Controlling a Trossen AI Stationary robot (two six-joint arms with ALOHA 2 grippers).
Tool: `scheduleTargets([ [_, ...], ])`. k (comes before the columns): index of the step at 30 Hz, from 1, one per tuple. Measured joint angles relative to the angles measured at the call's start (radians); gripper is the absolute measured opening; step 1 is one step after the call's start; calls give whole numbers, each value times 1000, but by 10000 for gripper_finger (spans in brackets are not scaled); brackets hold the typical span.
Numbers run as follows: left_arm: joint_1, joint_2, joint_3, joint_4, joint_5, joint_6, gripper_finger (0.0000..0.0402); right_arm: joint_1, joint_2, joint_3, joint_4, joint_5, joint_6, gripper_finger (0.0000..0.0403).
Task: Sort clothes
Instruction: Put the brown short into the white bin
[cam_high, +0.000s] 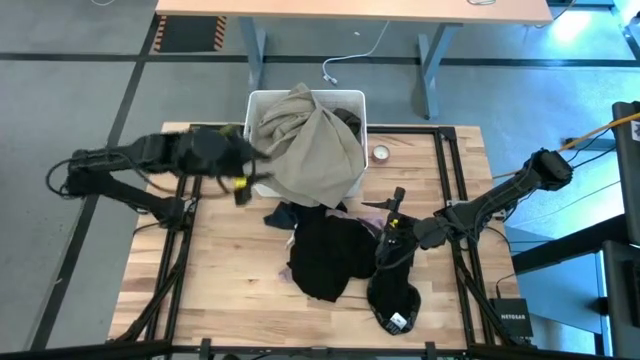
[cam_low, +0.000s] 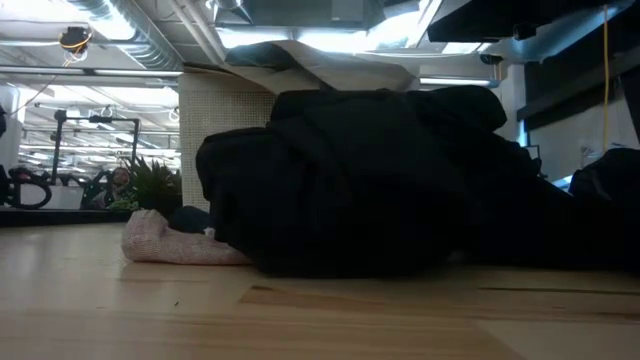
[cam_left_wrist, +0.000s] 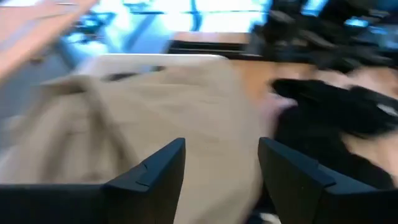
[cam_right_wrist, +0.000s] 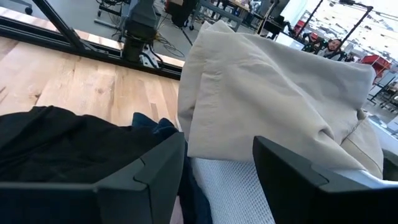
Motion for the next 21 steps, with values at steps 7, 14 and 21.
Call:
scheduleTargets([
  [7,-198,98,-195,118,-61,-55,198,0,0,0,1,0,-3,209],
  [14,-217,238,-422,433,-106,-33,198,0,0,0,1,0,-2,209],
  [21,-196,318,-499,695,-126,47,198,0,0,0,2,-1,-2,209],
])
